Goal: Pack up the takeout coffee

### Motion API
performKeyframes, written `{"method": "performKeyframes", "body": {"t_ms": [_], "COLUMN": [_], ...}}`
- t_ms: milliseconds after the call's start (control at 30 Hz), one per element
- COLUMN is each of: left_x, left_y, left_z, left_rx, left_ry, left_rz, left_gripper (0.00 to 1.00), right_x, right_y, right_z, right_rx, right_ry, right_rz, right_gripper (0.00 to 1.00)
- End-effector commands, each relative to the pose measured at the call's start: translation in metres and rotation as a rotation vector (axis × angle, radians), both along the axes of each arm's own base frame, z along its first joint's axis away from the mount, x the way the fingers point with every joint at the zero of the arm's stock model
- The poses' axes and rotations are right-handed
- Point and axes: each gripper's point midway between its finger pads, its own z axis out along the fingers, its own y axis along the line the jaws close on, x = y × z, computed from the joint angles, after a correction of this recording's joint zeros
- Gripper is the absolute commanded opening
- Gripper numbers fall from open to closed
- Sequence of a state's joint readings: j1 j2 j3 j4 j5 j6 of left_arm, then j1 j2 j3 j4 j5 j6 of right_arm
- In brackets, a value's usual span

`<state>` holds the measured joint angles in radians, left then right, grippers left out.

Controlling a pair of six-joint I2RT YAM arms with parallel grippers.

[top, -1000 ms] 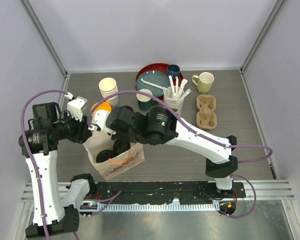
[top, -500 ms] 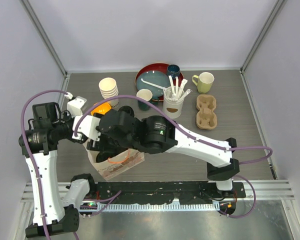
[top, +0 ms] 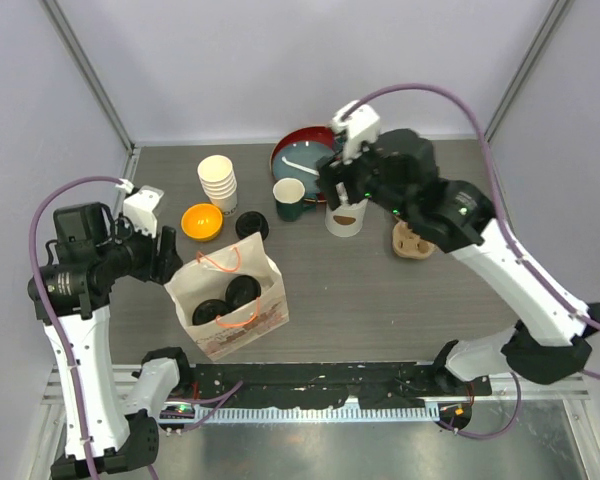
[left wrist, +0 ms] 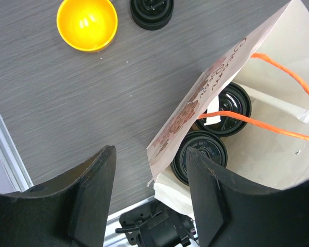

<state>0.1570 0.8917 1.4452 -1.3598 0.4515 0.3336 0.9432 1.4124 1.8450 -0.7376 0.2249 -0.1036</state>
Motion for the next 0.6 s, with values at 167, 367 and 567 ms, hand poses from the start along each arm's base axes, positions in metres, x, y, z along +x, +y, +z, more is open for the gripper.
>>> {"method": "performKeyframes", "body": {"t_ms": [167, 367, 567], "left_x": [0.003, 0.022, 0.045], "left_y": [0.023, 0.055, 0.082], "left_z": [0.02, 0.029, 0.007], "left_rx": [0.007, 0.085, 0.152], "left_ry": [-0.057, -0.147, -0.155], "left_rz": [0.238, 0.399, 0.521], "left_gripper": [0.63, 0.67, 0.69], "right_x": [0.054, 0.062, 0.061], "right_y": [-0.176, -0.241, -0.265], "right_z": [-0.054, -0.116, -0.135], "right_rx": [0.126, 0.149, 0.211], "right_ry": [0.093, 0.17, 0.115], "right_rz": [-0.556, -0.766, -0.848], "right_gripper": [0.78, 0.78, 0.78]}}
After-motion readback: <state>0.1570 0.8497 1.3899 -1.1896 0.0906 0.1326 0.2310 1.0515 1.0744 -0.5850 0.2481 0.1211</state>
